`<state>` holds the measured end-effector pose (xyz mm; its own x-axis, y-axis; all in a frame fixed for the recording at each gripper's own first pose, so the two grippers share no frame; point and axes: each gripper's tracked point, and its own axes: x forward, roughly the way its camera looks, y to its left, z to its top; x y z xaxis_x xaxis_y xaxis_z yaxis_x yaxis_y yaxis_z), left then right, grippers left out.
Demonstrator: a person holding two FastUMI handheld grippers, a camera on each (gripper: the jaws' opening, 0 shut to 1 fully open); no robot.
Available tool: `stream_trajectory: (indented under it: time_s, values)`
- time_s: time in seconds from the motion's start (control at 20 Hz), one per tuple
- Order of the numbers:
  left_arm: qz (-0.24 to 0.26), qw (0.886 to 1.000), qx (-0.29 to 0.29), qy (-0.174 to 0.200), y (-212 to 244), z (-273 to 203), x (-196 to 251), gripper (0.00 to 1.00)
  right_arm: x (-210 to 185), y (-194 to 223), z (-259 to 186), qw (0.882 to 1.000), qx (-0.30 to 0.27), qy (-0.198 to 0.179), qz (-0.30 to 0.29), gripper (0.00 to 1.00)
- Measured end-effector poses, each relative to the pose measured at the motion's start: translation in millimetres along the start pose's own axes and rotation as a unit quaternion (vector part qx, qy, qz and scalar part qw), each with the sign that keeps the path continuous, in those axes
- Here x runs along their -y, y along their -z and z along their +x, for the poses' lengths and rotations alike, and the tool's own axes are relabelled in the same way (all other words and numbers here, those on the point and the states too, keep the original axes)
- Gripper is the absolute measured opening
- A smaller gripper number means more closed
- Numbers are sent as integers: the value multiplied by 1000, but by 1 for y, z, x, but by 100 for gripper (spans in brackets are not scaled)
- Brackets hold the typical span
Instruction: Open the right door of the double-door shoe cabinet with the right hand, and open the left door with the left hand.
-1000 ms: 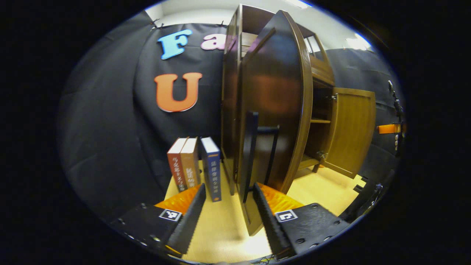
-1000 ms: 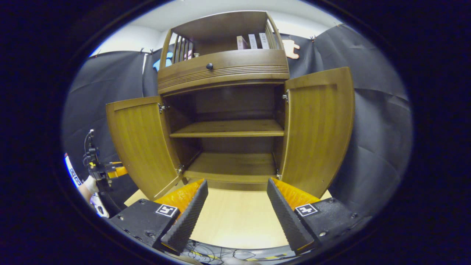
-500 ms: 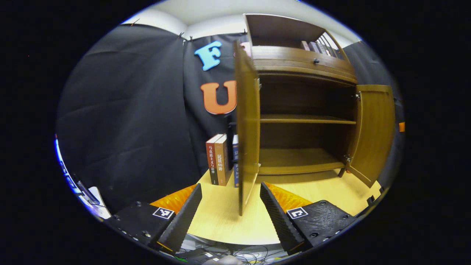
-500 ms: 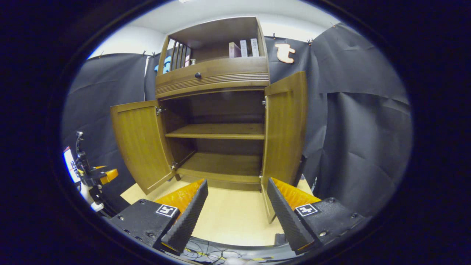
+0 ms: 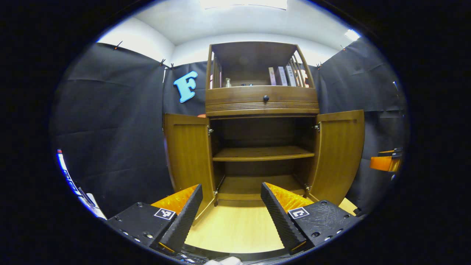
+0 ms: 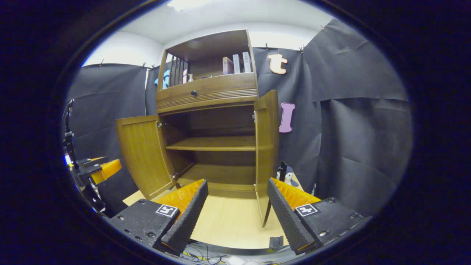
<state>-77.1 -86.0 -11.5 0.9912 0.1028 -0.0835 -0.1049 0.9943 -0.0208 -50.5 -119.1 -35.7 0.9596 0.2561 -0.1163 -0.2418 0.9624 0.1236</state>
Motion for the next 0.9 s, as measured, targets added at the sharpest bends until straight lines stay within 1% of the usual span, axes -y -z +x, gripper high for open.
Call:
stream_trajectory:
  time_s: [0.05,0.1,0.3,0.55,0.6,0.65,0.7,0.9]
  values:
    - [2,1000,3,1,-5,-4,10,100,2,-1,-5,1000,3,0,3,100]
    - [6,1000,9,4,-12,-7,22,96,4,-2,-8,1000,6,1,6,100]
    - [12,999,9,30,-19,-15,55,96,18,-8,-21,1000,17,14,13,100]
    - [15,999,13,31,-28,-23,67,96,14,-12,-28,1000,25,10,10,100]
    - [16,999,15,31,-31,-23,67,100,13,-14,-29,1000,27,10,10,99]
    - [18,999,18,31,-32,-25,67,96,12,-15,-30,999,29,11,10,100]
    - [20,999,18,31,-33,-25,67,96,12,-17,-30,999,32,13,11,99]
    - [23,999,18,26,-34,-28,61,96,4,-26,-28,999,40,12,14,100]
